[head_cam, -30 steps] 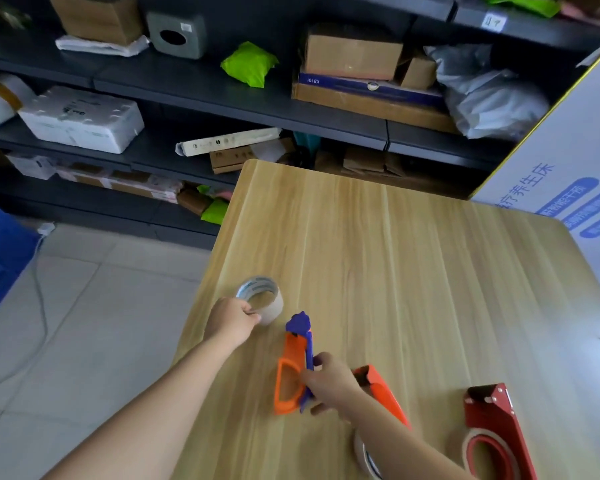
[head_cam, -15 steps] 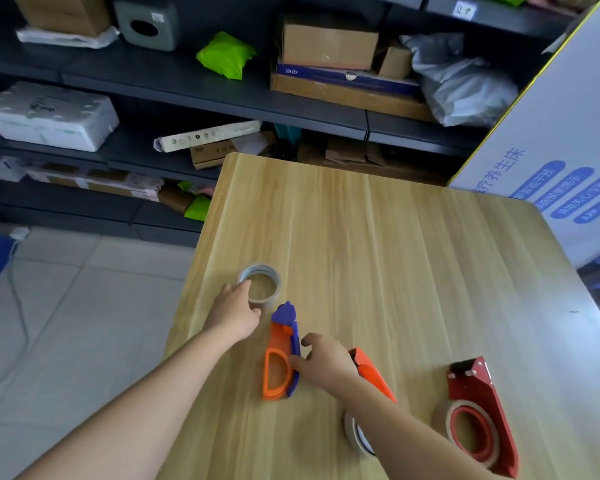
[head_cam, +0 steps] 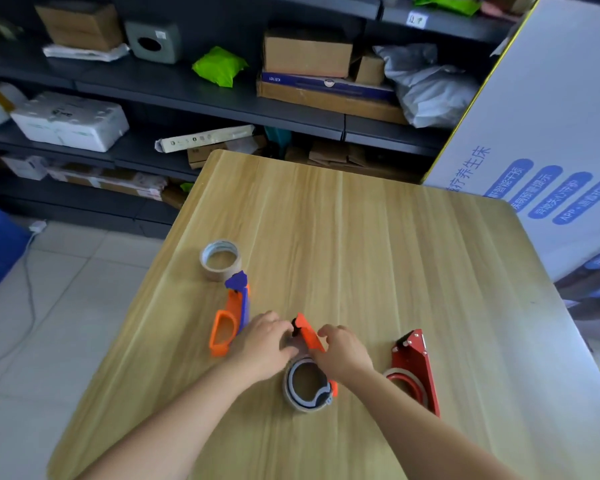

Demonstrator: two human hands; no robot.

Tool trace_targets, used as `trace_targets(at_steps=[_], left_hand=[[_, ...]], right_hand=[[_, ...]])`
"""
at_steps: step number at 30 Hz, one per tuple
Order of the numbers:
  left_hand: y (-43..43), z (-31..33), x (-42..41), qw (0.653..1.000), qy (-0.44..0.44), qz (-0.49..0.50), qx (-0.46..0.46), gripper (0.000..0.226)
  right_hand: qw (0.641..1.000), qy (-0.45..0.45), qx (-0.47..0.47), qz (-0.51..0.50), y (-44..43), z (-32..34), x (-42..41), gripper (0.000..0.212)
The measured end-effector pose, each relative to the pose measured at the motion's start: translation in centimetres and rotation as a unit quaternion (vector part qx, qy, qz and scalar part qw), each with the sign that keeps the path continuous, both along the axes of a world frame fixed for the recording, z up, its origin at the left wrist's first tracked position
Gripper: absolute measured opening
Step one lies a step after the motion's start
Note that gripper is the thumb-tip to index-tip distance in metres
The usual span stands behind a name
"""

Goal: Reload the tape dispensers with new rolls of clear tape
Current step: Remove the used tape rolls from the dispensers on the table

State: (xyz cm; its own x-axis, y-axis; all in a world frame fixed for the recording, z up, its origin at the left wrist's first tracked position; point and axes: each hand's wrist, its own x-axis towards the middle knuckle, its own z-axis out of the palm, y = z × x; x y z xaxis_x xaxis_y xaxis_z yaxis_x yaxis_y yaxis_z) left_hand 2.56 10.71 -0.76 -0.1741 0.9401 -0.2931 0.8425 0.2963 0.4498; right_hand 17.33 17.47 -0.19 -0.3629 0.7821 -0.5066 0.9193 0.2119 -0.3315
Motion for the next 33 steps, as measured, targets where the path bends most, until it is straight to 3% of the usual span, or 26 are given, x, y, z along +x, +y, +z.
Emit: trace_targets(at_steps=[3,6,8,11,13,15,18,21,23,26,27,33], left_hand=[[-1.4,-0.6,3.1,0.997,-0.020,-0.015,-0.073,0.068],[-2.3,-1.4,5.3,0.991,0.009,-0.042,-0.127,0.108],[-2.6,-1.8,6.2,0.988,0.041,-0.050,-0.139,0.121],[-2.7,-2.3,6.6,0.992,0.066,-0.043,-0.104,0.108],[-2.5,-2.6,6.3,0.997,0.030,-0.026,-0.072,0.096],[-2.0,-2.4,5.4,0.997,-0.049,0.006,-0.051,0.091],[-1.0,-1.5,3.9,0.980,-0.183,0.070,-0.034,0.096],[-0.2,-0.5,2.8,0.959,-0.261,0.103,-0.029,0.106],[0.4,0.2,2.3,0.947,-0.294,0.130,-0.004,0.085],[1.3,1.9,1.9,0.940,-0.292,0.168,0.050,0.023],[1.5,2.3,1.7,0.939,-0.292,0.172,0.055,0.014],[2.6,4.8,0.4,0.939,-0.303,0.153,0.061,0.016]], right_hand=[[0.998,-0.007,-0.065,0.002,-0.5,-0.8,2.1,0.040],[0.995,0.007,-0.097,0.003,-0.9,-1.3,3.3,0.041],[0.994,0.029,-0.109,-0.008,-1.0,-1.5,3.7,0.042],[0.989,0.063,-0.130,-0.037,-1.3,-1.8,4.2,0.042],[0.983,0.092,-0.144,-0.070,-1.2,-2.1,4.5,0.040],[0.966,0.134,-0.176,-0.137,-0.8,-2.1,4.6,0.038],[0.906,0.196,-0.288,-0.239,0.0,-1.4,4.2,0.050],[0.881,0.257,-0.291,-0.270,0.8,-0.3,3.5,0.050],[0.873,0.292,-0.266,-0.286,1.3,0.4,2.7,0.049],[0.860,0.329,-0.249,-0.300,2.0,1.6,1.4,0.049],[0.858,0.338,-0.243,-0.302,2.1,2.1,1.0,0.048],[0.839,0.373,-0.244,-0.311,2.7,4.3,-0.1,0.041]])
